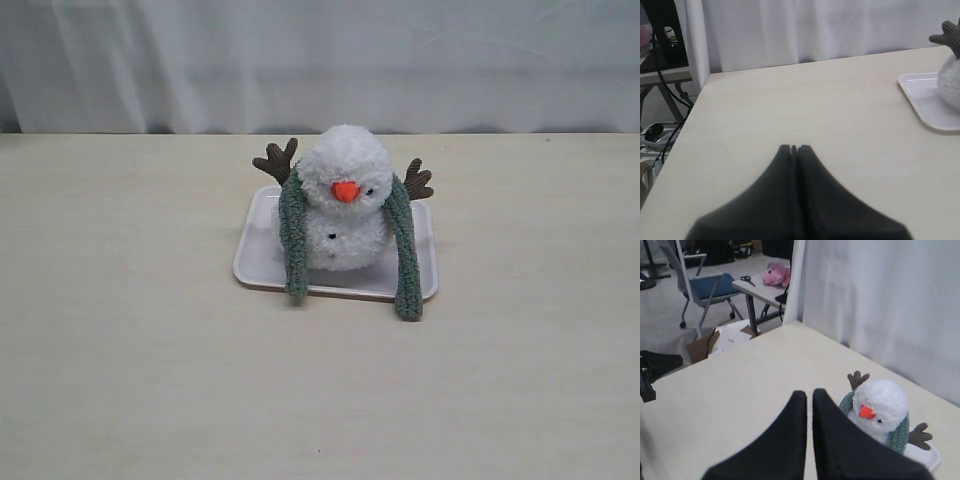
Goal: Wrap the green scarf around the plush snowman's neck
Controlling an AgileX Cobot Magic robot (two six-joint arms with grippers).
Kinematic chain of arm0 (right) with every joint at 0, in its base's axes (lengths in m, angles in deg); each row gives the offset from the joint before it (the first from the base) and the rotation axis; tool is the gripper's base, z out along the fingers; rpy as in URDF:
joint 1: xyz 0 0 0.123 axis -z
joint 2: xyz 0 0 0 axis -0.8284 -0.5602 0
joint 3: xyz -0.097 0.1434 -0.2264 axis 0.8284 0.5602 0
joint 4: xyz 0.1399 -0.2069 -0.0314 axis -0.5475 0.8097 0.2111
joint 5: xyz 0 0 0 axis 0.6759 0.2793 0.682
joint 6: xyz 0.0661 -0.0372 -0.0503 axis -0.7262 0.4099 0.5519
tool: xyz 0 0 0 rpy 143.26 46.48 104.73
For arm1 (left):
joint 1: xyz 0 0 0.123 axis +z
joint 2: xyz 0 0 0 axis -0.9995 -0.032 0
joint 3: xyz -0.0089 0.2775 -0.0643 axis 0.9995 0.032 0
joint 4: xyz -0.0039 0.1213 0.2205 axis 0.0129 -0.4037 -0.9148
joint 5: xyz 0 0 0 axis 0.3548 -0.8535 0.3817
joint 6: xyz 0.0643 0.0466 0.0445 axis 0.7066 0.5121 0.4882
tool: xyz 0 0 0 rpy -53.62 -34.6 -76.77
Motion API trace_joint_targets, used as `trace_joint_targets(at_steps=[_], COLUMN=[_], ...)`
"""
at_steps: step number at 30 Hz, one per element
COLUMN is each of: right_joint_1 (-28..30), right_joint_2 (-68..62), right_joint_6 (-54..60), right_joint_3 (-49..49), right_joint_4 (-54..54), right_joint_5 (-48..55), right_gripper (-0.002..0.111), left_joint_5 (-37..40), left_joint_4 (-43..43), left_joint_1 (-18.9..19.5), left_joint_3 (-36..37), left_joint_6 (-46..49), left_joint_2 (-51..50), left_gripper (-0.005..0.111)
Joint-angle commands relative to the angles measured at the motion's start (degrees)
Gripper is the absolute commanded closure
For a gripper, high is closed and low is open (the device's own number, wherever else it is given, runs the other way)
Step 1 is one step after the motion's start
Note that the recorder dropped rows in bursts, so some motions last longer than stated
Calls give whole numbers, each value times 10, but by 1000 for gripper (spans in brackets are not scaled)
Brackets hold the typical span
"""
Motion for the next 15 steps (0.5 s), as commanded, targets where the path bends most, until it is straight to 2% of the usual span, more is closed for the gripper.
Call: trace_joint_targets(at_steps=[1,15], right_joint_1=[-1,-1], right_joint_2=[74,254], right_joint_6=[-7,-17], right_joint_3=[7,7], right_joint_4=[9,10], right_joint_5=[0,-6], right_gripper=[104,104], left_joint_5=[-7,-7], left_joint_4=[-1,-1], left_joint_1=[1,1], left_joint_3=[2,2], left_joint_6=[1,1], left_joint_2=[1,1], left_gripper=[107,107])
